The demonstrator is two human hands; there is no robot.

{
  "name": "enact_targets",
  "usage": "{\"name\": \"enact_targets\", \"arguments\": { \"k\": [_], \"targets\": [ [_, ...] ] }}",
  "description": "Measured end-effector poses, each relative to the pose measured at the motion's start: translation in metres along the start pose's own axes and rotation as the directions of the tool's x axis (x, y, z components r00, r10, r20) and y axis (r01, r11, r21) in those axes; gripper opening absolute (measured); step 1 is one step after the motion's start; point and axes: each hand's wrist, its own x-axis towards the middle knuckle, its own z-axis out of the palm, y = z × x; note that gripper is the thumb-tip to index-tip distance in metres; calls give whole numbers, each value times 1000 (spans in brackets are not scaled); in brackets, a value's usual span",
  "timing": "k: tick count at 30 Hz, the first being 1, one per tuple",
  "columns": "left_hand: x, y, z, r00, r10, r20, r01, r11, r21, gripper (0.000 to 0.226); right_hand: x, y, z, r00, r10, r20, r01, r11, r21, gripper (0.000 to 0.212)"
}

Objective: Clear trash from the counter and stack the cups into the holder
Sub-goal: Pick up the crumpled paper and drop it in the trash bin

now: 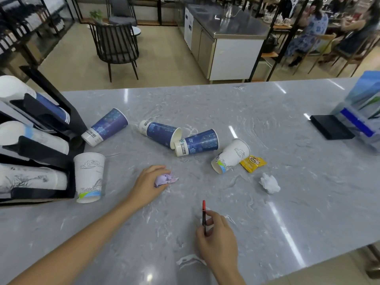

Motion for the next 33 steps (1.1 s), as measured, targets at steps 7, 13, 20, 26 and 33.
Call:
{"name": "enact_targets", "arguments": {
  "k": [7, 13, 20, 26, 33],
  "targets": [
    [-59, 23, -15, 983, -142, -113, 120, 976, -182, 35, 3, -9, -9, 989, -142, 38, 141, 989, 39, 40],
    [-127, 35, -29, 922, -263, -285, 203, 953, -225, 36, 0, -20, -4, 941, -314, 126, 305, 948, 92, 40],
    [-229, 38, -49, 787, -411, -460, 310, 908, -281, 37, -19, -51, 22, 811, -513, 280, 488, 858, 159, 38],
    [-325, 41, -67, 616, -511, -599, 380, 859, -342, 35, -65, -84, 60, 666, -630, 400, 578, 774, 258, 39],
    [-431, 42, -69, 413, -580, -702, 454, 799, -393, 33, -139, -113, 115, 480, -720, 501, 658, 674, 337, 40]
  ]
}}
